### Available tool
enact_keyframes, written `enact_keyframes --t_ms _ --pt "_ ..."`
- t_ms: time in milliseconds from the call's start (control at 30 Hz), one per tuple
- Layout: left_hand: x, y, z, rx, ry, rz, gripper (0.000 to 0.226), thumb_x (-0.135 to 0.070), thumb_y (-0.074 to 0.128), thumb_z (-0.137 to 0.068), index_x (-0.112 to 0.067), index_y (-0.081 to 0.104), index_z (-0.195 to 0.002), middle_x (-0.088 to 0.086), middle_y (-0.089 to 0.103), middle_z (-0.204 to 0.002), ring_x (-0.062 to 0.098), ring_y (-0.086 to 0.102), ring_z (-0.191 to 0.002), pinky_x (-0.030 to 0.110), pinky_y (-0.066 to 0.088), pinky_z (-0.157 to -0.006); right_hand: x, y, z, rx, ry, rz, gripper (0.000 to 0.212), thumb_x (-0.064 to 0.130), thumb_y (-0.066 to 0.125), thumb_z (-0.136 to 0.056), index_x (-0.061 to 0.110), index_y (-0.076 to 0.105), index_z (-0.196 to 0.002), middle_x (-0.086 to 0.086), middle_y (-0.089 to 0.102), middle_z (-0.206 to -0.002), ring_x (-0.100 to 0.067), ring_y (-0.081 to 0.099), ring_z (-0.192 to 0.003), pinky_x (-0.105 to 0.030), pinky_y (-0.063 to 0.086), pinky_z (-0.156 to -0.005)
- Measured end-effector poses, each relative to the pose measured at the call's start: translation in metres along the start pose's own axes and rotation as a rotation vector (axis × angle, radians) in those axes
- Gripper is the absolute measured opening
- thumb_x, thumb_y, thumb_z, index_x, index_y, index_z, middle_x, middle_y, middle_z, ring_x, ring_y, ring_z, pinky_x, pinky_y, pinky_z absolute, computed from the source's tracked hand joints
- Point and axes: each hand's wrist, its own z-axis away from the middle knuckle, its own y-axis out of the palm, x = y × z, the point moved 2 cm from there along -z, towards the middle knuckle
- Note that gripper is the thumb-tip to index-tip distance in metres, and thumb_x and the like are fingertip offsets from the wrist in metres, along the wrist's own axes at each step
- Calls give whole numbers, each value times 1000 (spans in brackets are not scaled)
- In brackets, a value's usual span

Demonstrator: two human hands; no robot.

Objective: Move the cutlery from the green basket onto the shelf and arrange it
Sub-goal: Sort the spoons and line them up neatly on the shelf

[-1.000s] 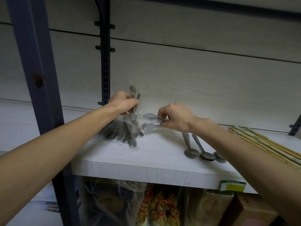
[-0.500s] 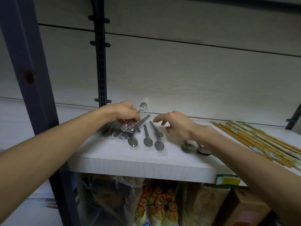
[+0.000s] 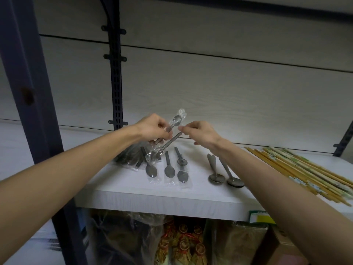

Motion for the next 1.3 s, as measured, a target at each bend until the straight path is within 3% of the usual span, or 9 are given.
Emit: enact_keyframes --t_ms 200,400,567,733,900,1000,1067,1167,1300 --pt "-1 0 7 105 -28 -3 17 -13 81 -84 -11 74 -100 4 65 -76 11 58 -58 21 49 -50 2 9 -5 128 122 -326 38 34 74 -89 11 70 -118 -9 70 -121 -24 69 -108 -33 60 -85" --pt "-1 -1 11 142 -85 97 18 -36 80 -84 -20 74 -79 -8 67 -68 5 59 -62 18 44 -60 5 14 -13 14 138 -571 36 15 79 -86 5 63 -117 -12 74 -109 -28 74 -95 -37 63 -81" --pt "-1 2 10 110 -163 248 39 -53 77 -82 -16 69 -89 -2 61 -75 15 54 -67 27 41 -64 2 -6 -16 -130 123 -539 21 19 74 -88 12 71 -107 -4 72 -111 -20 66 -106 -39 58 -93" --pt "3 5 4 14 -225 403 25 -33 65 -98 -9 72 -94 2 60 -69 8 57 -45 19 44 -42 -6 -37 -11 -222 69 -674 28 21 75 -88 9 68 -112 0 75 -96 -12 70 -74 -22 47 -56" --pt "7 11 -8 -66 -229 365 18 -23 69 -96 -6 75 -97 6 70 -73 11 61 -52 22 49 -50 -8 -60 9 -333 -81 -745 18 9 74 -89 7 61 -101 -11 73 -95 -24 76 -79 -28 61 -66" --pt "9 16 -17 -116 -211 343 13 -15 73 -91 -4 76 -97 15 75 -88 19 65 -71 35 55 -73 -10 -64 20 -299 -210 -586 13 1 73 -89 1 62 -97 -12 73 -92 -25 75 -84 -33 62 -70" --pt "5 23 -21 -87 -224 301 19 -14 75 -87 2 76 -98 16 75 -85 22 64 -69 36 54 -67 -15 -57 29 -191 -293 -385 10 -2 74 -86 -2 65 -91 -8 76 -98 -20 75 -89 -33 62 -75" --pt "0 33 -24 -17 -234 176 21 -13 73 -88 5 74 -99 16 73 -82 23 62 -64 27 49 -54 -26 -37 44 22 -423 25 14 0 75 -82 13 71 -81 3 77 -99 -3 72 -94 -22 58 -81" --pt "-2 30 -28 51 -263 17 28 -23 69 -93 3 69 -103 18 77 -91 23 65 -63 33 54 -60 -32 -26 48 293 -389 289 24 1 72 -80 25 73 -87 15 75 -94 2 70 -95 -14 53 -77"
